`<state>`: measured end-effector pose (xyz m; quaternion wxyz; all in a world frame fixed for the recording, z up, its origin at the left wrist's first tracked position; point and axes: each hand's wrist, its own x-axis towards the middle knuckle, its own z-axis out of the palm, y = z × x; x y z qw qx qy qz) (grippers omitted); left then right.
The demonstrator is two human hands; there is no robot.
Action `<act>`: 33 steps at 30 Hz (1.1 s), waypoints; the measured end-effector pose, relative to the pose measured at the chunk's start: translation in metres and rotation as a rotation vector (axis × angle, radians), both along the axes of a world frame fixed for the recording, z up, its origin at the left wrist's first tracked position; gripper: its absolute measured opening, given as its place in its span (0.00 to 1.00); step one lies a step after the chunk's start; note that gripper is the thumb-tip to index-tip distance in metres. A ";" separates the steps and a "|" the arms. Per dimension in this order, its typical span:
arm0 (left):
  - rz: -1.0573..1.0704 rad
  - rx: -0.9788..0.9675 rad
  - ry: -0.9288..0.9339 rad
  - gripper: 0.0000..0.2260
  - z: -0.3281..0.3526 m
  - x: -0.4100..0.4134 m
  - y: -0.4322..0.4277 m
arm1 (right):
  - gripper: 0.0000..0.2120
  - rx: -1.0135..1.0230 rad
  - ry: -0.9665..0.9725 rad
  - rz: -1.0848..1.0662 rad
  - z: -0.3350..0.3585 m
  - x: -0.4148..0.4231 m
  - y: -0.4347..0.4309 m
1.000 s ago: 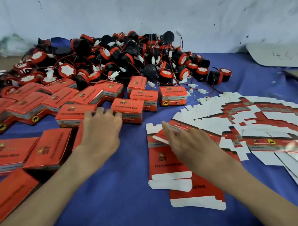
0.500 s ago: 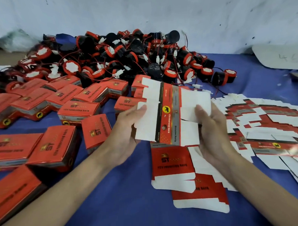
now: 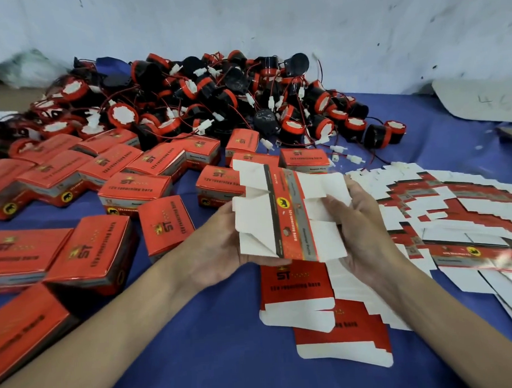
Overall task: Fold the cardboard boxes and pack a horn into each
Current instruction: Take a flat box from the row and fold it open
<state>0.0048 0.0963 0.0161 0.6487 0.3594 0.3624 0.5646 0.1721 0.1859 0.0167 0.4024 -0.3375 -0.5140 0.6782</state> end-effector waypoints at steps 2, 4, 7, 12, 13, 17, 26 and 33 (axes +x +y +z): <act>0.073 -0.004 0.102 0.08 0.002 0.002 0.001 | 0.16 0.224 -0.190 -0.043 0.002 0.000 0.001; 0.117 0.024 0.170 0.09 0.004 0.004 0.001 | 0.22 0.717 -0.484 -0.157 0.010 0.003 -0.001; 0.090 0.094 0.255 0.12 0.017 0.007 -0.006 | 0.29 1.155 -0.604 -0.041 0.019 0.014 -0.003; 0.093 0.114 0.483 0.26 0.030 0.001 -0.016 | 0.27 1.466 -0.866 0.126 0.043 0.031 -0.002; 0.084 0.106 0.526 0.26 0.033 0.001 -0.016 | 0.29 1.428 -0.796 0.221 0.047 0.030 -0.005; 0.017 0.061 0.641 0.30 0.038 0.001 -0.016 | 0.42 1.163 -0.334 0.625 0.043 0.028 -0.016; -0.069 0.155 0.631 0.19 0.040 0.000 -0.020 | 0.25 1.212 -0.595 0.258 0.039 0.006 -0.034; 0.317 0.226 0.369 0.32 0.024 0.011 -0.001 | 0.16 0.509 -0.060 0.087 0.037 0.010 -0.018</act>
